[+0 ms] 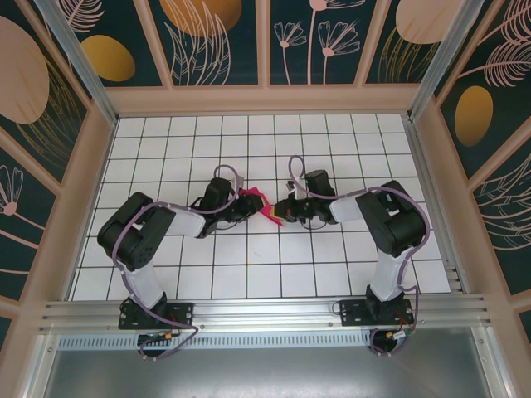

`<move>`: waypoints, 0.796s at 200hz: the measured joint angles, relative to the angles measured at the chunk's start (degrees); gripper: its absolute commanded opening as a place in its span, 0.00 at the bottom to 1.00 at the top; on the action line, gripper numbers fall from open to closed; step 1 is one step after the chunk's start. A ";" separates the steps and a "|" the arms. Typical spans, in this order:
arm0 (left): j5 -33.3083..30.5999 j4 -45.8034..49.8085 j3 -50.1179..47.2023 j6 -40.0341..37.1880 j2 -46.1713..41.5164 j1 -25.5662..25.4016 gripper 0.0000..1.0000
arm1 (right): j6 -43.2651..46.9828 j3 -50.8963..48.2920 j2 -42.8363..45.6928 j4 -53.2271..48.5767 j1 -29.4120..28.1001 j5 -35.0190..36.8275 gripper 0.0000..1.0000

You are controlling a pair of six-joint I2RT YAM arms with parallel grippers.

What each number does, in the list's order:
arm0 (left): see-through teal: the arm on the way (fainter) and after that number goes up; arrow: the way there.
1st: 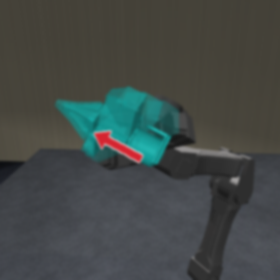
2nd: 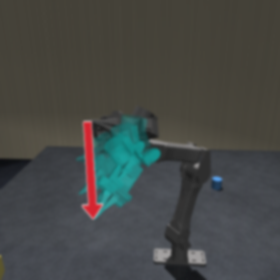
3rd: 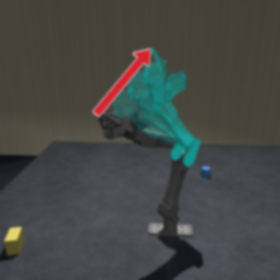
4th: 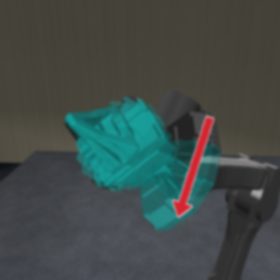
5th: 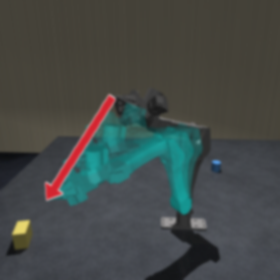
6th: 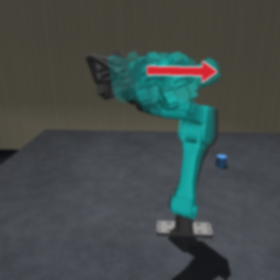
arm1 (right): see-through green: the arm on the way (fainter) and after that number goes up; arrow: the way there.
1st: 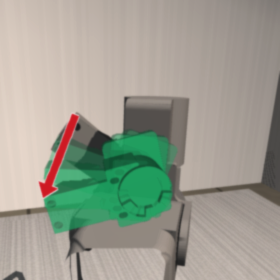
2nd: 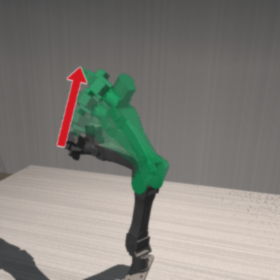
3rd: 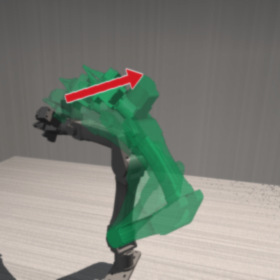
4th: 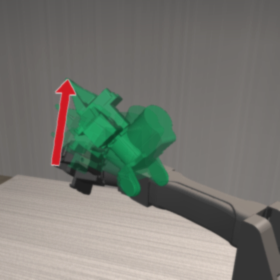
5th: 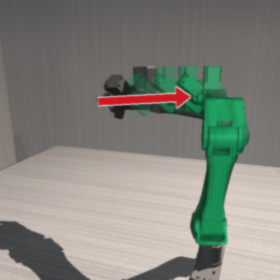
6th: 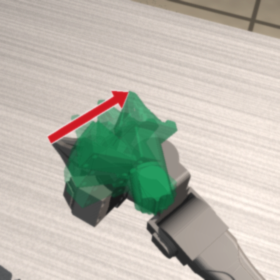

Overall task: Fold a paper plane with a square sheet of paper (pick it up from the middle)
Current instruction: Fold the wing for the fifth time at the center of the table.

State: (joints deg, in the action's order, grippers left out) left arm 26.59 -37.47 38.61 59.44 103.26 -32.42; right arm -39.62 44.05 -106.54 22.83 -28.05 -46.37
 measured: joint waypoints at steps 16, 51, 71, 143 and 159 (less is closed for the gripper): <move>0.04 -0.72 -0.07 0.13 0.26 -0.50 0.28 | -1.68 -0.02 -0.83 0.96 0.00 -0.17 0.00; 0.24 -2.51 -0.07 0.13 1.46 -1.03 0.27 | -4.44 -0.52 -3.15 1.66 0.07 -0.22 0.00; 0.26 -2.64 -0.07 0.13 2.27 -1.29 0.26 | -5.66 -0.61 -3.37 2.25 0.33 -0.55 0.00; 0.42 -2.38 0.04 0.11 3.76 -1.55 0.23 | -7.28 -0.61 -3.89 2.93 0.72 -1.51 0.00; 0.37 -1.49 0.63 0.11 4.48 -1.66 0.23 | -7.30 -0.61 -3.89 2.93 0.74 -1.57 0.00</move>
State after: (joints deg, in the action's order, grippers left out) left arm 26.96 -38.96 39.24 59.55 107.74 -34.09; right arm -46.92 43.44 -110.43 25.76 -27.31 -47.94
